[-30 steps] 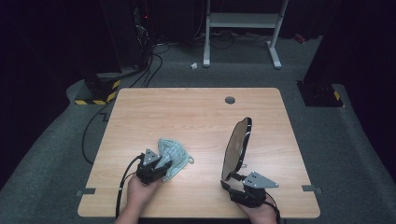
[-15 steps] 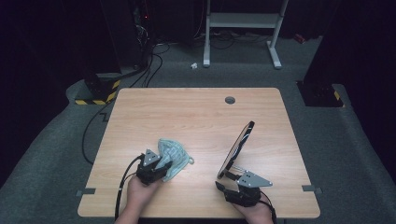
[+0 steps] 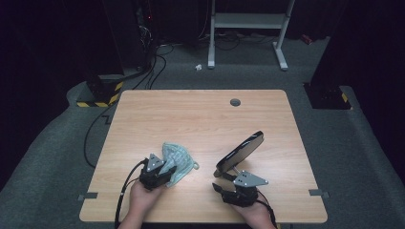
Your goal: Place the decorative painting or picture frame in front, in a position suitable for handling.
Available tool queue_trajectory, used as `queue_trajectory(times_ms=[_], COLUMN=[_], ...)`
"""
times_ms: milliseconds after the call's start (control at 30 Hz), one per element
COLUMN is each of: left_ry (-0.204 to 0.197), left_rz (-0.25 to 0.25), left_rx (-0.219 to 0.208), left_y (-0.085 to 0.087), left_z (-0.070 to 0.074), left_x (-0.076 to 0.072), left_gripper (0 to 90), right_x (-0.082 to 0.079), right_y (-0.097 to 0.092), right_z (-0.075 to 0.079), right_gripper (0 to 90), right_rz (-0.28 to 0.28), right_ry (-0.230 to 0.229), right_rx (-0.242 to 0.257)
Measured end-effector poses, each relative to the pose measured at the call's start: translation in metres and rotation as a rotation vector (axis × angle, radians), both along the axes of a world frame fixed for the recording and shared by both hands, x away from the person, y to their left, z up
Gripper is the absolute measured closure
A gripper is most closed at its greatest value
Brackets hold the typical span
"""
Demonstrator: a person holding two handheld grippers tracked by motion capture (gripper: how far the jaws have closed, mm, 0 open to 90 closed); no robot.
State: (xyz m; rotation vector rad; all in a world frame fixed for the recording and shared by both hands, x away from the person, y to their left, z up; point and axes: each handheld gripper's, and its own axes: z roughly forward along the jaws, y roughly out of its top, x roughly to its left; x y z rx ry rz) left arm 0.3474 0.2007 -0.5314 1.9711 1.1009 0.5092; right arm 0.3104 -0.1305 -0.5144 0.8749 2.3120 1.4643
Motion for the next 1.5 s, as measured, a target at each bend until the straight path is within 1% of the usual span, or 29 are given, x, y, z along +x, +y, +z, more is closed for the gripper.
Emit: queue_trajectory(times_ms=[567,767,900,967,1067,1167,1233,1267,1300,1333,1367,1400,1433,1467,1500], left_ry=[0.0,0.0,-0.001,-0.003,-0.002,-0.002,0.002,0.003,0.004,0.006,0.008,0.008,0.008,0.006,0.006], left_rz=[0.0,-0.001,0.002,0.0,-0.003,-0.004,-0.006,-0.007,-0.008,-0.007,-0.007,-0.007,-0.007,-0.007,-0.007], left_rx=[0.001,0.0,-0.003,-0.001,-0.001,-0.003,-0.007,-0.007,-0.008,-0.014,-0.017,-0.016,-0.016,-0.015,-0.015], left_y=[0.0,0.0,-0.001,-0.002,-0.002,-0.002,-0.002,-0.002,-0.001,-0.001,-0.001,-0.001,-0.001,-0.001,-0.001], left_z=[0.0,0.0,0.0,0.0,0.0,0.0,0.0,0.0,0.0,0.0,0.0,0.0,0.0,0.0,0.0], left_x=[0.0,0.0,0.001,0.001,0.002,0.004,0.005,0.006,0.006,0.006,0.006,0.006,0.006,0.006,0.006], left_gripper=[59.7,59.7,59.8,60.4,60.6,60.8,61.2,62.0,62.0,62.2,62.4,62.5,62.5,62.5,62.4], right_x=[0.01,0.009,0.007,0.006,0.005,0.005,0.006,0.007,0.007,0.008,0.01,0.011,0.011,0.013,0.013], right_y=[0.006,0.005,-0.002,-0.007,-0.017,-0.031,-0.039,-0.047,-0.047,-0.05,-0.053,-0.058,-0.058,-0.061,-0.061], right_z=[-0.002,-0.002,-0.002,-0.001,0.0,0.0,0.0,-0.001,-0.001,-0.002,-0.004,-0.007,-0.007,-0.009,-0.009], right_gripper=[43.7,43.6,43.7,44.4,45.6,47.3,47.9,47.6,47.6,47.9,49.8,54.3,54.3,57.7,57.7], right_rz=[-0.029,-0.032,-0.048,-0.067,-0.11,-0.166,-0.198,-0.219,-0.219,-0.229,-0.237,-0.244,-0.244,-0.247,-0.247], right_ry=[-0.002,0.002,-0.002,-0.006,-0.005,0.013,0.015,0.035,0.035,0.051,0.065,0.075,0.075,0.1,0.1], right_rx=[0.006,0.001,0.002,0.0,-0.007,-0.029,-0.043,-0.07,-0.07,-0.084,-0.098,-0.124,-0.124,-0.141,-0.141])
